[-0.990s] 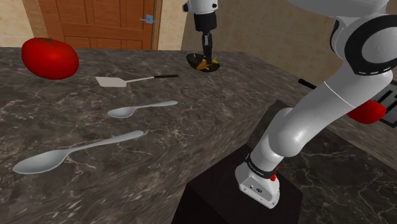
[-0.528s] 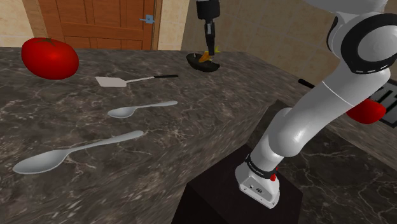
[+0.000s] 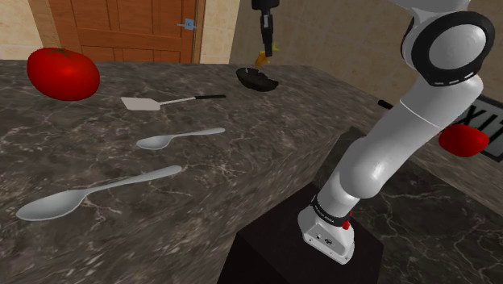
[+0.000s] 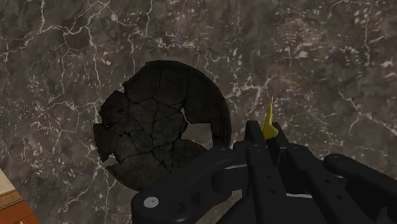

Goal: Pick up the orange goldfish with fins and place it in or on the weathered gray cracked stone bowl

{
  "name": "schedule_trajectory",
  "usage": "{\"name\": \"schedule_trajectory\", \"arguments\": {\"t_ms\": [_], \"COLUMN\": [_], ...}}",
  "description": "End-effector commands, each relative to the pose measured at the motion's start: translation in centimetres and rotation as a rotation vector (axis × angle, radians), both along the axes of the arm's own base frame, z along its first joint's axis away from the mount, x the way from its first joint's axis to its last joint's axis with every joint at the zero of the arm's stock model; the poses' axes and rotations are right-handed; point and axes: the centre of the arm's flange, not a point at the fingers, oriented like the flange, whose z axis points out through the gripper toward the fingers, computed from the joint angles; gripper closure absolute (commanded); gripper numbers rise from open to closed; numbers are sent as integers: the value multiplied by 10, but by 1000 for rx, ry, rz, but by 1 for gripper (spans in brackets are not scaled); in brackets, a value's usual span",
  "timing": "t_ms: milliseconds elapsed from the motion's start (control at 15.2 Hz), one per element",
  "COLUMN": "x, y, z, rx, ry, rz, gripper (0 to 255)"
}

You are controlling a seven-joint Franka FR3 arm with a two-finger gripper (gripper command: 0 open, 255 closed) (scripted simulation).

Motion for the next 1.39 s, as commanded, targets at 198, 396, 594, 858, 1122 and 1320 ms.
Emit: {"name": "schedule_trajectory", "arguments": {"t_ms": [198, 396, 594, 858, 1122, 1320], "x": [43, 70, 75, 75, 75, 75], "y": [-47, -76, -80, -80, -80, -80], "z": [8, 12, 3, -19, -40, -55], "rx": [-1, -1, -1, -1, -1, -1], "ry": [1, 1, 1, 1, 1, 1], "rz": [1, 1, 1, 1, 1, 1], "gripper": [255, 255, 255, 255, 255, 255]}}
